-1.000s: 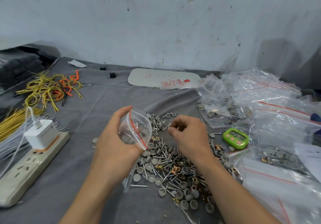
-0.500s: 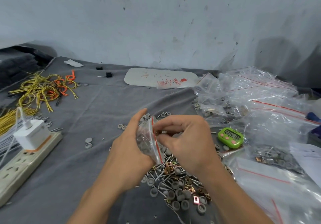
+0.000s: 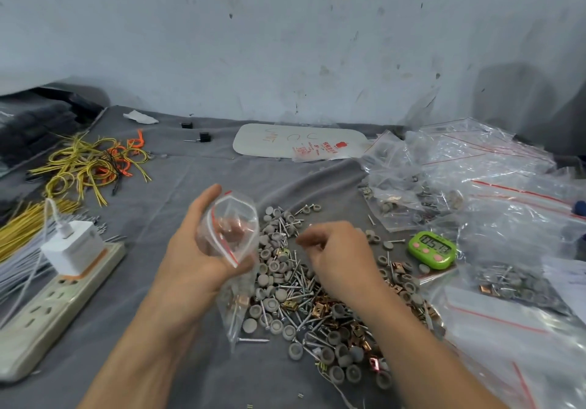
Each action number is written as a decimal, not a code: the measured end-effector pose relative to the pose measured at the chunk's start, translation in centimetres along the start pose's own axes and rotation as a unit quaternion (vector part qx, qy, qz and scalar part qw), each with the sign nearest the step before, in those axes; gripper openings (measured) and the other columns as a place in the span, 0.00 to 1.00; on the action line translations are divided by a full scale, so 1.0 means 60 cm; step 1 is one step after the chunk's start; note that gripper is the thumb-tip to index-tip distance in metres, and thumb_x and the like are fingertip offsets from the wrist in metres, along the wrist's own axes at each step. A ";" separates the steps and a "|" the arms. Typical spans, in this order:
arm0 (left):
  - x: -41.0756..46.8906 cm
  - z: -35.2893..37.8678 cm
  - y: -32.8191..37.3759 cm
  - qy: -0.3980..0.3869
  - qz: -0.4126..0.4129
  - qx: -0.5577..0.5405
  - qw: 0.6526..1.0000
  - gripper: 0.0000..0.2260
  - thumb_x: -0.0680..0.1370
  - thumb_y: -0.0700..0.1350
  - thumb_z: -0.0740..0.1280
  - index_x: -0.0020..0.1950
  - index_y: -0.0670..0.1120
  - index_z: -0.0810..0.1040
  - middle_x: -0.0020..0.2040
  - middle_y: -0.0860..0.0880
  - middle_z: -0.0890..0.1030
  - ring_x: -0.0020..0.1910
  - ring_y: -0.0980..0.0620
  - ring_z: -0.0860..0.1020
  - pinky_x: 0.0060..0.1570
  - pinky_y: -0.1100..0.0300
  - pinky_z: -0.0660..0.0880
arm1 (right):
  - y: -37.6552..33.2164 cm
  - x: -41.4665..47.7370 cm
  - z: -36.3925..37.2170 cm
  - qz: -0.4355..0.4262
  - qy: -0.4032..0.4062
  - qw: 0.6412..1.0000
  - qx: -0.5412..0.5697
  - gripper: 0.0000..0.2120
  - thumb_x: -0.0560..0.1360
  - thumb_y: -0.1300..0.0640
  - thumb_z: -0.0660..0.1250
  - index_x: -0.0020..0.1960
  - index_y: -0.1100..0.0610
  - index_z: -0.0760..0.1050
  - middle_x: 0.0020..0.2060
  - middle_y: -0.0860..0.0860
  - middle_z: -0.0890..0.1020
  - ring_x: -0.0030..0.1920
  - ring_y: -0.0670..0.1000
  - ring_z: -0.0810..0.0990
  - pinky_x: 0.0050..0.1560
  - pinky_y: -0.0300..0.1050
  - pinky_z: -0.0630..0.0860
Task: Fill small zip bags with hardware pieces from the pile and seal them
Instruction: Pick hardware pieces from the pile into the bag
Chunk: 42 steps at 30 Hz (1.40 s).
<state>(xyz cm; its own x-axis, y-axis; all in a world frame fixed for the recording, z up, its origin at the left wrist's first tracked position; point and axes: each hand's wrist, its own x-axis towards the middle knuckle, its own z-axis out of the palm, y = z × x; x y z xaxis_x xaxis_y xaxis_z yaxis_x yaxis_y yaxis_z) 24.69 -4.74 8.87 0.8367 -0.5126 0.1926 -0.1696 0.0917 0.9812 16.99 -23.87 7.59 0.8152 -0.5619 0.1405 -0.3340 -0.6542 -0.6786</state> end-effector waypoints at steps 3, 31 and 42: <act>0.002 -0.019 -0.001 0.016 0.010 -0.048 0.999 0.43 0.60 0.27 0.73 0.70 0.58 0.75 0.53 0.49 0.85 0.53 0.53 0.83 0.44 0.69 0.78 | -0.001 0.014 0.034 -0.009 -0.038 0.999 -0.015 0.13 0.81 0.58 0.67 0.60 0.46 0.85 0.56 0.44 0.86 0.47 0.42 0.81 0.51 0.33 0.76; 0.005 -0.029 0.013 0.048 -0.011 -0.086 0.995 0.38 0.60 0.32 0.70 0.69 0.55 0.75 0.57 0.48 0.85 0.58 0.52 0.82 0.58 0.61 0.74 | 0.023 0.009 0.017 0.013 -0.079 0.994 -0.070 0.08 0.78 0.55 0.72 0.51 0.44 0.86 0.41 0.41 0.86 0.38 0.40 0.82 0.45 0.42 0.83; 0.012 -0.007 0.009 0.050 -0.005 -0.043 0.998 0.39 0.67 0.22 0.69 0.71 0.54 0.74 0.54 0.52 0.85 0.55 0.56 0.83 0.45 0.73 0.76 | 0.020 -0.005 0.008 0.023 -0.062 0.993 -0.099 0.05 0.76 0.54 0.72 0.42 0.46 0.85 0.34 0.41 0.83 0.37 0.42 0.82 0.41 0.41 0.80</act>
<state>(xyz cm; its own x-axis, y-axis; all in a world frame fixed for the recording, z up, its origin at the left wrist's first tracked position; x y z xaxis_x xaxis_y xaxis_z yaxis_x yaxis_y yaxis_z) 25.41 -4.69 9.53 0.8871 -0.4260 0.1779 -0.1188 0.1618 0.9796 16.59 -24.26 6.39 0.8445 -0.5354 0.0143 -0.4495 -0.7230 -0.5247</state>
